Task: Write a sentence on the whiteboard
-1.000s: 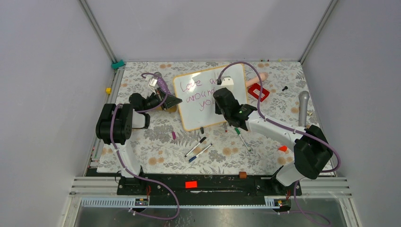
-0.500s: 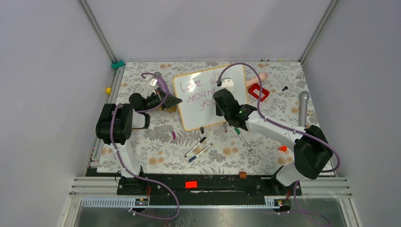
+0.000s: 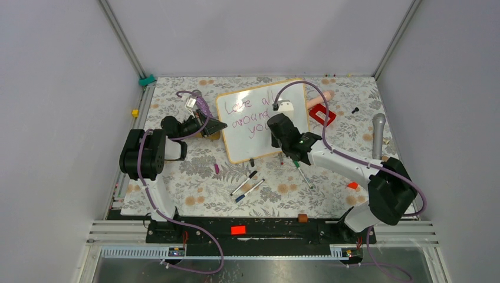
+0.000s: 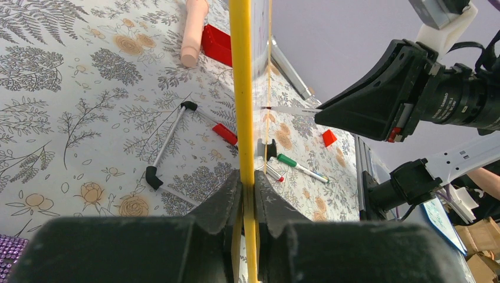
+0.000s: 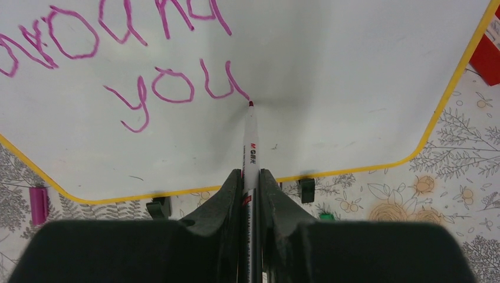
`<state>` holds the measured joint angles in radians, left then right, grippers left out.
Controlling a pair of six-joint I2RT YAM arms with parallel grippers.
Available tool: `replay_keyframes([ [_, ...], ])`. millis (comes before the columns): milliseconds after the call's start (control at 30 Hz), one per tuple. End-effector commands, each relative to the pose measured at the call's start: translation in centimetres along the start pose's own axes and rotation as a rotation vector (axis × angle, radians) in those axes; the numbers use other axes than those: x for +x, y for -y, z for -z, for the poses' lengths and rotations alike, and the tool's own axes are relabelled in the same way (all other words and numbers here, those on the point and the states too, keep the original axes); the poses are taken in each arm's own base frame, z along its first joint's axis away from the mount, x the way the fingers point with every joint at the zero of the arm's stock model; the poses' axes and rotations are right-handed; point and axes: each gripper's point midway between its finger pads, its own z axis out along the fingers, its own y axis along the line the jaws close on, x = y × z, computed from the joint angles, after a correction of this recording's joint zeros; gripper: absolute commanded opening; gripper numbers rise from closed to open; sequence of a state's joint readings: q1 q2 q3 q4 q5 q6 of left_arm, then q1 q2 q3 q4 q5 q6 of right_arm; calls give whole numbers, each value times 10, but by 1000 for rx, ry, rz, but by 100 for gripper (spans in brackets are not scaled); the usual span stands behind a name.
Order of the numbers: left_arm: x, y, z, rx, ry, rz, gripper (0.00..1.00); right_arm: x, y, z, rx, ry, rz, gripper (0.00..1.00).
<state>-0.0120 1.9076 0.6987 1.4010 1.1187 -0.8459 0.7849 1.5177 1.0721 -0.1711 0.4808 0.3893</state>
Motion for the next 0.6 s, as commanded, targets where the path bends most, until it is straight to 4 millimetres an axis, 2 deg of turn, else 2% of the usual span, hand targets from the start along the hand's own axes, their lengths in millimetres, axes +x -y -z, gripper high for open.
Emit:
replay_keyframes([
  [0, -13, 15, -1, 53, 13, -141, 0, -11, 10, 11, -3, 74, -46, 0],
  [133, -13, 16, 0, 54, 13, -143, 1, -29, 8, 26, -77, 199, -88, 1],
  [300, -14, 18, 3, 35, 32, -157, 22, -46, 13, 47, -122, 307, -99, 1],
  [500, -18, 20, 8, 4, 64, -156, 41, -42, 23, 55, -128, 362, -117, 0],
  [567, -26, 15, 17, -40, 104, -148, 47, -38, 27, 56, -128, 380, -127, 0],
])
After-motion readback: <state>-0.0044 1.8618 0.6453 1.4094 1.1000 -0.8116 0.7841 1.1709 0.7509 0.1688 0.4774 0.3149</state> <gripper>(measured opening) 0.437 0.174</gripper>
